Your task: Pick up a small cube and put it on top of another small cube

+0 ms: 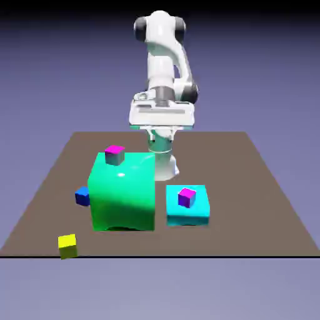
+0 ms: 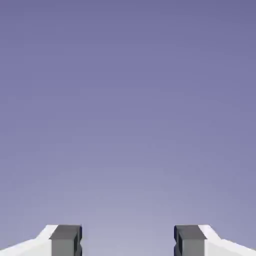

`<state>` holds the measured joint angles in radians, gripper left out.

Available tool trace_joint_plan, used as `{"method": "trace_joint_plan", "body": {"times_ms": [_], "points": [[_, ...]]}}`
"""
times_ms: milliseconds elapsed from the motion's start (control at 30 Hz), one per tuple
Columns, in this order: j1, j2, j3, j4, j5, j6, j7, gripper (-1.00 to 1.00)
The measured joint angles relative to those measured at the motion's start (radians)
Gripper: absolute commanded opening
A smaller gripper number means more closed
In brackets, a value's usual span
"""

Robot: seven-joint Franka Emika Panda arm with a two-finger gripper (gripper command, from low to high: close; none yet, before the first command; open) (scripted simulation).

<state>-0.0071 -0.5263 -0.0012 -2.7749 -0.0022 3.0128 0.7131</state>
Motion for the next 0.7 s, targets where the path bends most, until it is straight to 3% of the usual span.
{"method": "trace_joint_plan", "body": {"times_ms": [700], "points": [[-0.332,0.761,-0.021,0.611,-0.038,-0.421,-0.487,0.0]]}}
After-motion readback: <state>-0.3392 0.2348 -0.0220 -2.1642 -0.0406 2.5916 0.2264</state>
